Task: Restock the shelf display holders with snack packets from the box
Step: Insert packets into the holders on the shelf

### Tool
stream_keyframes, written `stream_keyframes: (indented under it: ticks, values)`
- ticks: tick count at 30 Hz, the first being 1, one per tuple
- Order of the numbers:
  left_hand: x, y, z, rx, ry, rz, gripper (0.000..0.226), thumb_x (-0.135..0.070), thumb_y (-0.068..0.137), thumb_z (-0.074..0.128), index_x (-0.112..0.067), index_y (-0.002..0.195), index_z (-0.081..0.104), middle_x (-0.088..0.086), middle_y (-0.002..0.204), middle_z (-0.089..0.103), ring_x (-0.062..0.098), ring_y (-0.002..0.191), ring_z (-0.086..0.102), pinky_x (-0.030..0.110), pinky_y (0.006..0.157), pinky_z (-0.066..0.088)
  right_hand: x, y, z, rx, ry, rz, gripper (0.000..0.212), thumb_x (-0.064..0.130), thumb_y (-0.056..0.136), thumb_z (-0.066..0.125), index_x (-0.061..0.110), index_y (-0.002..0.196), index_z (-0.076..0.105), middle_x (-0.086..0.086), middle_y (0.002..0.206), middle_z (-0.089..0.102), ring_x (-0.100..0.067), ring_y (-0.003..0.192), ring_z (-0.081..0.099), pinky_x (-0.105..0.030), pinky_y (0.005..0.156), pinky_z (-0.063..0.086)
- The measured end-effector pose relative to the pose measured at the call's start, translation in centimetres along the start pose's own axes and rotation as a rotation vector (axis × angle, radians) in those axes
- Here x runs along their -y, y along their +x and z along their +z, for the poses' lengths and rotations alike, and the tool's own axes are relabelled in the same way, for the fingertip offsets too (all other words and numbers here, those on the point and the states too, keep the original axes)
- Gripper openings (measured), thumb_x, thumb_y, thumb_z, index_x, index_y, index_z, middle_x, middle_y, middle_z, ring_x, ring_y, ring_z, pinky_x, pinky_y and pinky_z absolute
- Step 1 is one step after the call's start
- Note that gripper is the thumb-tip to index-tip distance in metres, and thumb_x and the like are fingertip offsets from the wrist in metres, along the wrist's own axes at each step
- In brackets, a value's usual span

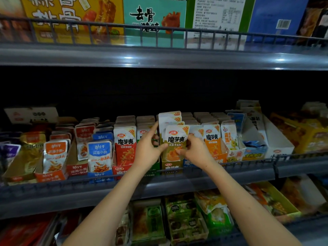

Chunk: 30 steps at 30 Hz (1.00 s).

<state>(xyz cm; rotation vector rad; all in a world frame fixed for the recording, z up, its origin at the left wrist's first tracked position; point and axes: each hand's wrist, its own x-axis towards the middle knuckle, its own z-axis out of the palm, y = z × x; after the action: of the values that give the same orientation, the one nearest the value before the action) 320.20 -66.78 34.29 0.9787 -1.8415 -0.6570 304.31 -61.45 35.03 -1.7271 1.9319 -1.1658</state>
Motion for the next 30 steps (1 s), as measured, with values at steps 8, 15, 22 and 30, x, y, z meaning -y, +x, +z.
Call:
stream_keyframes:
  ticks: [8, 15, 22, 30]
  values:
    - [-1.2, 1.0, -0.2, 0.113, 0.176, -0.013, 0.033, -0.017, 0.085, 0.068, -0.013, 0.117, 0.059, -0.007, 0.080, 0.054, 0.012, 0.073, 0.054, 0.020, 0.063, 0.044, -0.4, -0.1, 0.0, -0.060, 0.032, 0.031, 0.011, 0.009, 0.091, 0.060, 0.018, 0.092, 0.053, 0.000, 0.080, 0.059, -0.026, 0.087, 0.064, -0.048, 0.078, 0.056]
    - [-1.5, 1.4, -1.1, 0.175, 0.209, -0.042, 0.063, -0.019, 0.078, 0.076, -0.014, 0.133, 0.046, -0.003, 0.091, 0.058, 0.015, 0.078, 0.060, 0.029, 0.066, 0.051, 0.2, -0.4, -0.8, -0.020, 0.016, 0.031, 0.022, 0.009, 0.088, 0.064, 0.007, 0.110, 0.064, -0.007, 0.096, 0.069, -0.019, 0.089, 0.065, -0.039, 0.083, 0.056]
    - [-2.6, 2.9, -2.2, 0.223, 0.181, 0.110, 0.087, -0.017, 0.079, 0.075, -0.029, 0.148, 0.024, -0.001, 0.144, 0.038, 0.016, 0.128, 0.040, 0.020, 0.091, 0.032, 1.7, 1.4, -2.5, -0.152, 0.077, -0.176, 0.053, 0.014, 0.094, 0.056, 0.019, 0.144, 0.037, 0.000, 0.118, 0.056, -0.012, 0.103, 0.055, -0.027, 0.085, 0.049]
    - [-2.6, 3.9, -2.0, 0.231, 0.290, 0.226, 0.060, -0.020, 0.083, 0.072, -0.026, 0.137, 0.047, 0.001, 0.126, 0.050, 0.017, 0.117, 0.046, 0.018, 0.085, 0.030, 1.3, 2.9, -2.9, -0.060, 0.115, -0.153, 0.058, 0.022, 0.091, 0.062, 0.018, 0.143, 0.038, -0.003, 0.127, 0.052, -0.017, 0.116, 0.052, -0.037, 0.096, 0.048]
